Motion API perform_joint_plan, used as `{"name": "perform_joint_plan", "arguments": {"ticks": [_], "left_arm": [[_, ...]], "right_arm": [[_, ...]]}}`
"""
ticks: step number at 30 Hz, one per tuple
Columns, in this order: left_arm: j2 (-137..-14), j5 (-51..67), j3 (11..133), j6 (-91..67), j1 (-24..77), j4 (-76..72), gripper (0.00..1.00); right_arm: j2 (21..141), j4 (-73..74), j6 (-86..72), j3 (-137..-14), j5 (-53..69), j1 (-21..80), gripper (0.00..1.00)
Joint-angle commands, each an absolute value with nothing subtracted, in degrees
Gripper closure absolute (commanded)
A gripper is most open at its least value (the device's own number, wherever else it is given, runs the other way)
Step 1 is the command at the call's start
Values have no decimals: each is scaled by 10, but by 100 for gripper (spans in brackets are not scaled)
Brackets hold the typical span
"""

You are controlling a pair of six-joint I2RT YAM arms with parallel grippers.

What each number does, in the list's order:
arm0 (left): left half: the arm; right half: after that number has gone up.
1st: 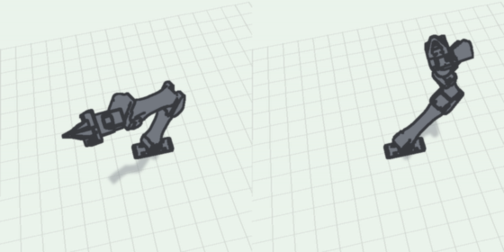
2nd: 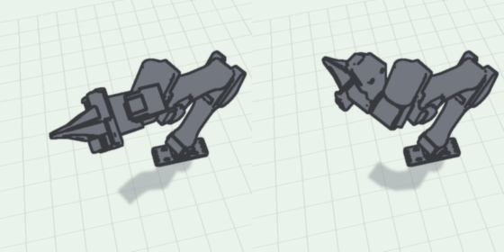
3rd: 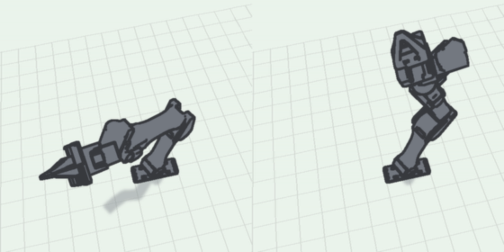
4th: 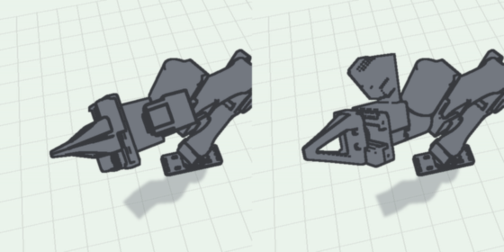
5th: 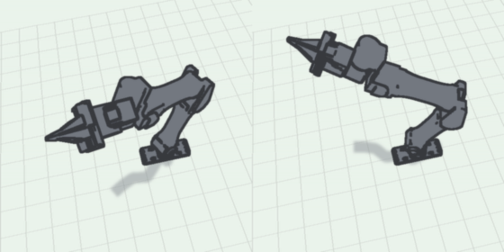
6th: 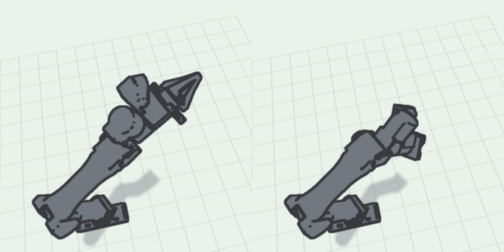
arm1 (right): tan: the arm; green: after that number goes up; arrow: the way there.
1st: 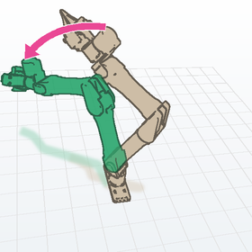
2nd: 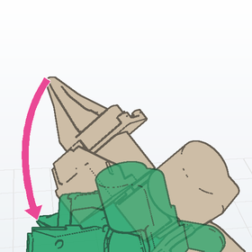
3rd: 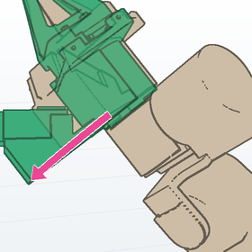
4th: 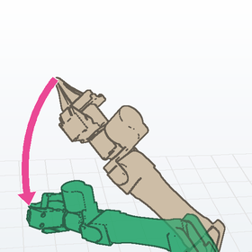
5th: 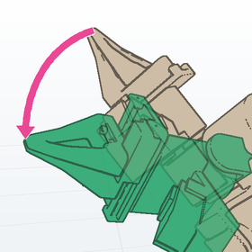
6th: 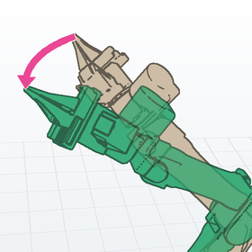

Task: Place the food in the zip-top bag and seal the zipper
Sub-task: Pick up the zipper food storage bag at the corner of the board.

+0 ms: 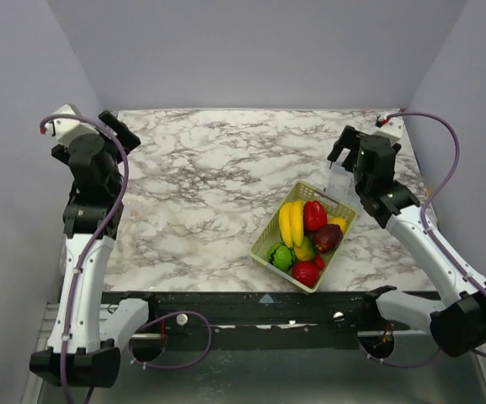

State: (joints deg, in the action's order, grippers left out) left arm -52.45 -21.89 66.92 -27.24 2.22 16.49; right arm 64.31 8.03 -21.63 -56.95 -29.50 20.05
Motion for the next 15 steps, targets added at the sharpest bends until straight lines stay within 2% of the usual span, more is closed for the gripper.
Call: {"name": "perform_joint_plan", "arguments": {"ticks": [1, 6, 11, 15], "left_arm": [[-608, -365, 715, -333, 16, 323, 1], [-681, -397, 749, -371, 6, 383, 1], [-778, -409, 797, -426, -23, 473, 1], [-902, -414, 901, -464, -40, 592, 1]], "right_arm": [[667, 137, -236, -605, -314, 202, 0], [687, 179, -264, -634, -323, 202, 0], [676, 185, -272, -624, -240, 202, 0], [666, 153, -262, -604, -176, 202, 0]]}}
